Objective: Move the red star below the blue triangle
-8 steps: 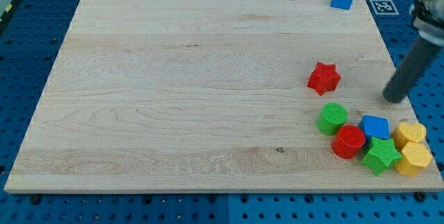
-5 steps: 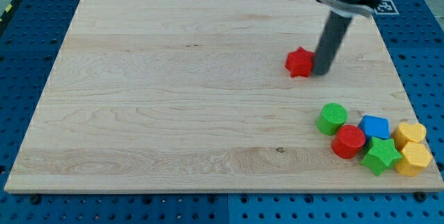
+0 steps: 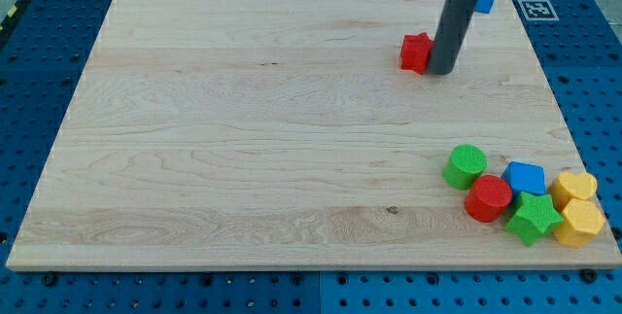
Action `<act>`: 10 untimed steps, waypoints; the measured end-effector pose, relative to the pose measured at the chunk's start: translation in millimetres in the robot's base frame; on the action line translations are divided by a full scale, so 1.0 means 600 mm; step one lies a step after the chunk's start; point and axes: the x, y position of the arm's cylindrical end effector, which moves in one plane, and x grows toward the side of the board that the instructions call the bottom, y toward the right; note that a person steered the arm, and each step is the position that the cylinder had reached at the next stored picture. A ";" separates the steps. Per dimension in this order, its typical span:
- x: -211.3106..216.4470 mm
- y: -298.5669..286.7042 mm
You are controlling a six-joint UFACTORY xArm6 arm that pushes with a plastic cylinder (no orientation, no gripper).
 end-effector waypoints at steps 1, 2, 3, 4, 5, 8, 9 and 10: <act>0.032 -0.001; 0.097 -0.056; 0.083 -0.111; 0.000 -0.107; -0.055 -0.044; -0.066 -0.030; -0.069 0.016; -0.044 0.021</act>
